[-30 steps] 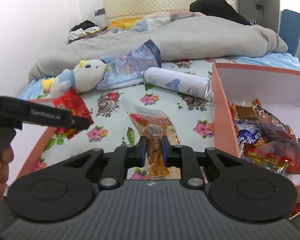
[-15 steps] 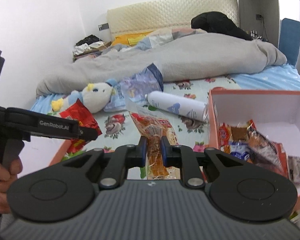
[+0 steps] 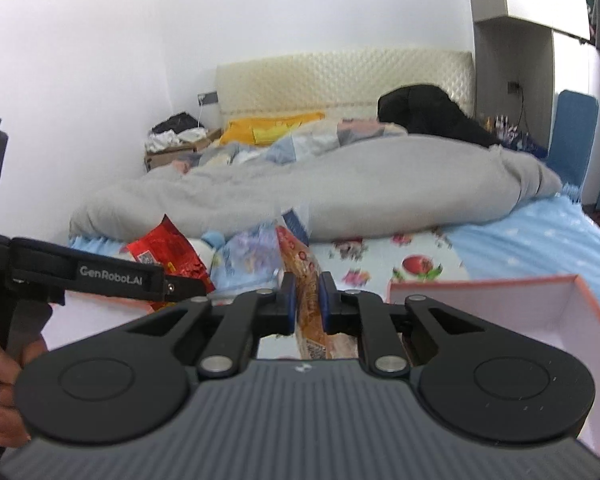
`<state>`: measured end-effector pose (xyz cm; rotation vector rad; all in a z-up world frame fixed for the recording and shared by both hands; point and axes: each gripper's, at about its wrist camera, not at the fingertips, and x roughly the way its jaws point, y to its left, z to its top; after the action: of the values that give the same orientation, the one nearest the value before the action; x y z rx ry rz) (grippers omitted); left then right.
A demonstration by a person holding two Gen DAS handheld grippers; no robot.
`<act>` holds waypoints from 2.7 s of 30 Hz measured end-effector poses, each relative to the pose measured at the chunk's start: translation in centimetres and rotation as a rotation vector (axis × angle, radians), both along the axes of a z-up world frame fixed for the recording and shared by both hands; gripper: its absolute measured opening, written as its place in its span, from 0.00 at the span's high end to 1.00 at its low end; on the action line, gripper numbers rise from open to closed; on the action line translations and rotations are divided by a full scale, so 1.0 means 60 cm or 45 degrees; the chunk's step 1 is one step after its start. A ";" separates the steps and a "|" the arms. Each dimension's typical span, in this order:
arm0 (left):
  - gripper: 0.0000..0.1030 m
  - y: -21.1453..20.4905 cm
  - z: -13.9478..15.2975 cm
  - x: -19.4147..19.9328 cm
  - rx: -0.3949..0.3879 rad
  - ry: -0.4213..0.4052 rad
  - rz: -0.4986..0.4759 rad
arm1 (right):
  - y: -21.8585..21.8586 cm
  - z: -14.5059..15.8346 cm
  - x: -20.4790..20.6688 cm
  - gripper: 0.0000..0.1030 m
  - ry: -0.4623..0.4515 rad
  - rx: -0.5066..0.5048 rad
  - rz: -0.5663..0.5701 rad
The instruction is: Organize snacks
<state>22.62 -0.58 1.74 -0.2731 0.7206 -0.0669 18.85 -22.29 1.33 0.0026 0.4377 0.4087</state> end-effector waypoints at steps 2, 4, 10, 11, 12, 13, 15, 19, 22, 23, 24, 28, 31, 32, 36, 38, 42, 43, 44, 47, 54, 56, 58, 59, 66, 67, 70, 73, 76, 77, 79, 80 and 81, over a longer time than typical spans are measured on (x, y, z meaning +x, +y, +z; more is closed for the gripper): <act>0.42 -0.012 0.014 0.006 -0.003 -0.019 -0.011 | -0.009 0.013 0.005 0.86 -0.027 -0.004 -0.015; 0.42 -0.027 0.024 0.010 -0.004 -0.034 -0.025 | -0.019 0.022 0.010 0.86 -0.045 -0.004 -0.026; 0.42 -0.073 0.043 0.038 -0.020 -0.053 -0.072 | -0.055 0.040 0.032 0.86 -0.083 -0.021 -0.080; 0.42 -0.081 0.045 0.043 -0.021 -0.056 -0.082 | -0.061 0.042 0.035 0.86 -0.087 -0.022 -0.090; 0.42 -0.092 0.047 0.050 -0.021 -0.059 -0.093 | -0.067 0.043 0.040 0.86 -0.088 -0.022 -0.099; 0.42 -0.099 0.046 0.055 -0.025 -0.058 -0.101 | -0.076 0.044 0.045 0.86 -0.086 -0.021 -0.109; 0.42 -0.118 0.042 0.069 -0.036 -0.056 -0.122 | -0.089 0.041 0.053 0.86 -0.082 -0.025 -0.128; 0.42 -0.162 0.024 0.106 -0.045 -0.023 -0.174 | -0.119 0.020 0.077 0.86 -0.043 -0.045 -0.168; 0.42 -0.194 0.001 0.136 -0.034 0.007 -0.208 | -0.142 -0.011 0.097 0.86 0.021 -0.053 -0.207; 0.42 -0.201 -0.007 0.145 -0.032 0.016 -0.210 | -0.149 -0.025 0.105 0.86 0.053 -0.053 -0.222; 0.42 -0.209 -0.017 0.156 -0.041 0.031 -0.215 | -0.156 -0.039 0.113 0.86 0.083 -0.056 -0.234; 0.42 -0.239 -0.062 0.193 -0.050 0.090 -0.244 | -0.182 -0.086 0.138 0.87 0.169 -0.067 -0.283; 0.42 -0.265 -0.096 0.214 -0.049 0.138 -0.277 | -0.200 -0.110 0.152 0.89 0.202 -0.077 -0.323; 0.42 -0.274 -0.106 0.222 -0.049 0.154 -0.289 | -0.206 -0.116 0.155 0.89 0.208 -0.084 -0.332; 0.42 -0.306 -0.141 0.247 -0.041 0.209 -0.347 | -0.228 -0.152 0.178 0.89 0.278 -0.085 -0.353; 0.42 -0.323 -0.159 0.257 -0.041 0.242 -0.369 | -0.236 -0.170 0.187 0.89 0.312 -0.091 -0.358; 0.42 -0.345 -0.195 0.272 -0.030 0.305 -0.394 | -0.249 -0.199 0.196 0.89 0.384 -0.072 -0.366; 0.42 -0.349 -0.200 0.273 -0.024 0.313 -0.402 | -0.252 -0.203 0.196 0.89 0.393 -0.062 -0.368; 0.42 -0.351 -0.203 0.274 -0.010 0.313 -0.408 | -0.255 -0.207 0.196 0.89 0.400 -0.052 -0.372; 0.42 -0.351 -0.211 0.277 0.006 0.328 -0.418 | -0.260 -0.219 0.194 0.89 0.426 -0.033 -0.386; 0.37 -0.335 -0.197 0.265 0.006 0.328 -0.401 | -0.259 -0.217 0.193 0.89 0.428 -0.022 -0.388; 0.37 -0.330 -0.180 0.258 0.018 0.302 -0.406 | -0.259 -0.205 0.188 0.89 0.407 -0.023 -0.392; 0.37 -0.328 -0.161 0.252 0.032 0.278 -0.413 | -0.260 -0.190 0.182 0.89 0.387 -0.012 -0.398; 0.37 -0.327 -0.150 0.247 0.037 0.261 -0.414 | -0.260 -0.179 0.177 0.89 0.372 -0.005 -0.402; 0.37 -0.311 -0.055 0.200 0.034 0.114 -0.427 | -0.260 -0.083 0.127 0.89 0.219 0.012 -0.437; 0.37 -0.310 -0.042 0.192 0.027 0.100 -0.432 | -0.259 -0.071 0.120 0.89 0.198 0.008 -0.440; 0.37 -0.306 -0.002 0.158 0.037 0.035 -0.436 | -0.256 -0.036 0.091 0.89 0.147 0.026 -0.451; 0.37 -0.297 0.035 0.120 0.031 -0.023 -0.450 | -0.253 -0.002 0.057 0.89 0.103 0.028 -0.467; 0.37 -0.288 0.064 0.078 0.044 -0.077 -0.458 | -0.248 0.024 0.022 0.89 0.076 0.030 -0.485; 0.37 -0.283 0.072 0.065 0.037 -0.093 -0.459 | -0.247 0.032 0.009 0.89 0.070 0.038 -0.490; 0.37 -0.277 0.084 0.039 0.030 -0.117 -0.465 | -0.247 0.041 -0.014 0.89 0.064 0.046 -0.501; 0.37 -0.275 0.090 0.026 0.028 -0.129 -0.465 | -0.246 0.045 -0.026 0.89 0.059 0.047 -0.507; 0.37 -0.272 0.094 0.012 0.025 -0.142 -0.467 | -0.245 0.048 -0.037 0.89 0.051 0.047 -0.514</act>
<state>23.36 -16.87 7.40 -0.1144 0.6530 -0.4205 16.65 -36.97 4.18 0.1334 0.4569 0.0194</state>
